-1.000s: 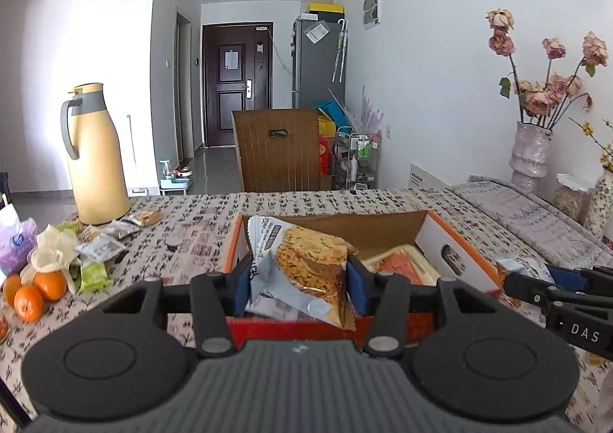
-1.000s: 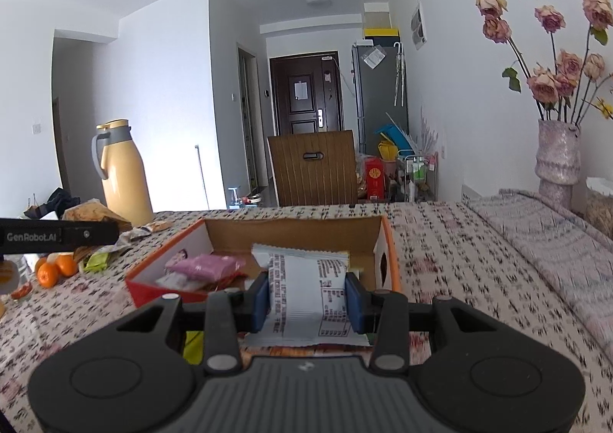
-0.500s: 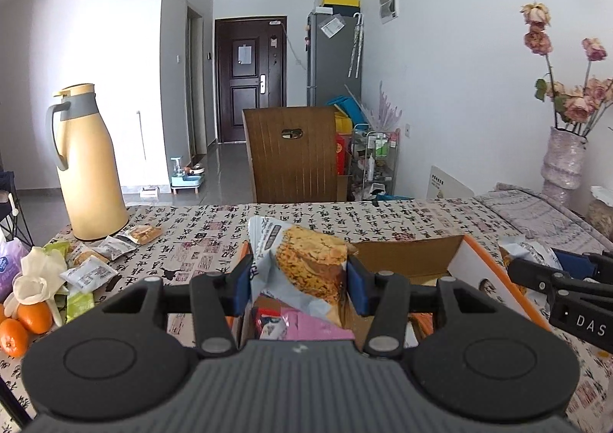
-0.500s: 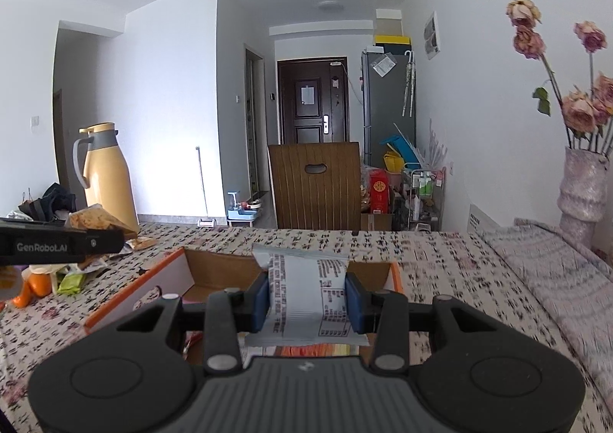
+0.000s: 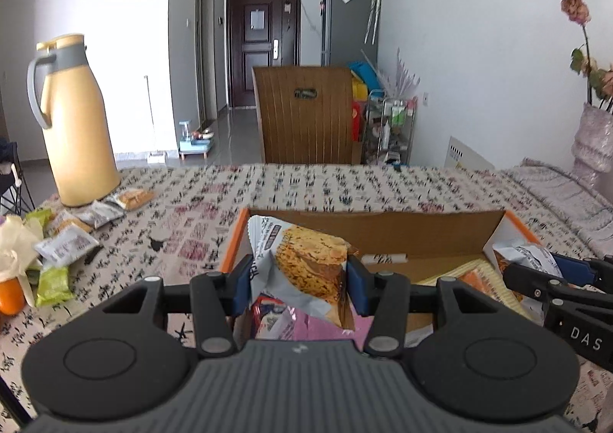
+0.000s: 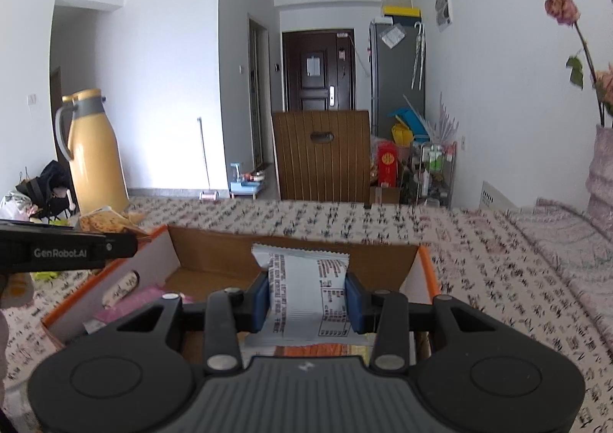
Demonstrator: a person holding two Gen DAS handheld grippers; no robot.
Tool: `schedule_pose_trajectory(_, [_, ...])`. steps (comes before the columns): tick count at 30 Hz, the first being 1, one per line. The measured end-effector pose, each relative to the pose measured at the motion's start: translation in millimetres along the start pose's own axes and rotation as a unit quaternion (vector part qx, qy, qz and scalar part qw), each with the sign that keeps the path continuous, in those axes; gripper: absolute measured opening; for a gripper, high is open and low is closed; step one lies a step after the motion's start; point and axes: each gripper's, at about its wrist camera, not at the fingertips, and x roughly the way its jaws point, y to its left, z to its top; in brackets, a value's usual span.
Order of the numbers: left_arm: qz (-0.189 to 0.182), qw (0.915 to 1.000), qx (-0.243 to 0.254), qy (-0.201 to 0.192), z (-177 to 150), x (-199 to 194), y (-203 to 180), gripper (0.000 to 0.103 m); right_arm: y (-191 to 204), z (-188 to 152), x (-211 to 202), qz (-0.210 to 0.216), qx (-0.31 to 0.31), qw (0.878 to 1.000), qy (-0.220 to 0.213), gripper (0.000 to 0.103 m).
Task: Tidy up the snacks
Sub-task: 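Lower both packets into the red box and open both tools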
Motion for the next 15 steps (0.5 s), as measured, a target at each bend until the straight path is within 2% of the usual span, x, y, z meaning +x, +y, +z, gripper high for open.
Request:
schedule_pose_trajectory(7, [-0.003, 0.9997, 0.006, 0.023, -11, 17, -2, 0.050, -5, -13, 18, 0.004, 0.005, 1.000, 0.028, 0.039])
schedule_pose_trajectory(12, [-0.001, 0.9996, 0.004, 0.028, -15, 20, -1, 0.062, -4, -19, 23, 0.004, 0.007, 0.999, 0.044, 0.041])
schedule_pose_trajectory(13, [-0.001, 0.9997, 0.003, 0.026, -16, 19, -1, 0.066, -5, -19, 23, 0.004, 0.009, 0.999, 0.043, 0.043])
schedule_pose_trajectory(15, [0.000, 0.9998, 0.003, 0.021, -15, 17, -1, 0.073, -8, -19, 21, 0.002, 0.013, 0.999, 0.040, 0.065])
